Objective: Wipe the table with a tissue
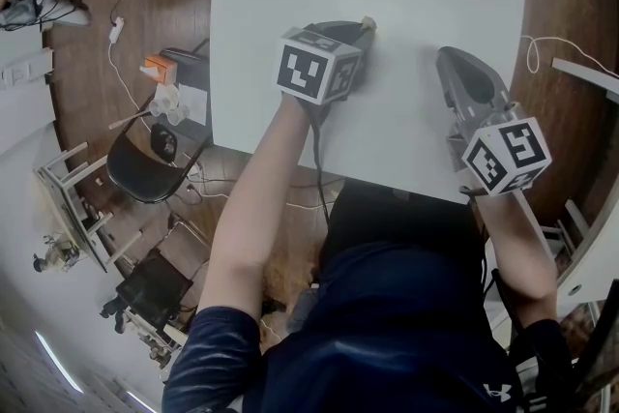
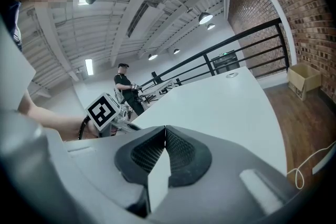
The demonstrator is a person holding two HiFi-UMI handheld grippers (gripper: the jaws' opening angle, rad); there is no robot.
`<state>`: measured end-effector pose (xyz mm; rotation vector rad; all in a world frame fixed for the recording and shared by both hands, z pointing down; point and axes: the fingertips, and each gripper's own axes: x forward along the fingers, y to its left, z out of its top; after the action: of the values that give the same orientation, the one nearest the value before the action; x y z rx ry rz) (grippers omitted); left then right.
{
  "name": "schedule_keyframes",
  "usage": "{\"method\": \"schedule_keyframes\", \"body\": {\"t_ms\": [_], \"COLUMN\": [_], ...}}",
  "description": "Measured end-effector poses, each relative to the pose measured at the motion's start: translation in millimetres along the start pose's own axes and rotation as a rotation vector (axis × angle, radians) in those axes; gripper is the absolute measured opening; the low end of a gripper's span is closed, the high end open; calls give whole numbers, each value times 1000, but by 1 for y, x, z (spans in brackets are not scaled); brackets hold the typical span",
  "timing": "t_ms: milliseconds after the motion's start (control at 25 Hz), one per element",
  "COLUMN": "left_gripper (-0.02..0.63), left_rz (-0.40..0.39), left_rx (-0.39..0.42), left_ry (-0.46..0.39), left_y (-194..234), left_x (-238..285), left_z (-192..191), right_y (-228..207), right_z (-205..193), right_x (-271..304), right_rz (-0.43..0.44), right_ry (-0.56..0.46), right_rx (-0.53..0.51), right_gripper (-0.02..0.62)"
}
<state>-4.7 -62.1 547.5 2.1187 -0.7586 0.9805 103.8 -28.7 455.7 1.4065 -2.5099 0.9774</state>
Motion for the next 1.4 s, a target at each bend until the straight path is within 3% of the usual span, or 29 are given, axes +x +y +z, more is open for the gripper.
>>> {"method": "schedule_keyframes", "body": {"t_ms": [920,1400], "left_gripper": [34,34], "left_rz": [-24,-82], "left_rx": [29,20], "left_ry": [17,13], "left_y": [-24,-52], "left_x": [11,14], "left_z": [-3,-9], "right_y": [-2,0], "right_z": [-5,0], "right_x": [-5,-11], "right_rz": [-3,-11], "right_ry": [-2,-13], "right_rx": [11,16], "right_gripper": [11,11]}}
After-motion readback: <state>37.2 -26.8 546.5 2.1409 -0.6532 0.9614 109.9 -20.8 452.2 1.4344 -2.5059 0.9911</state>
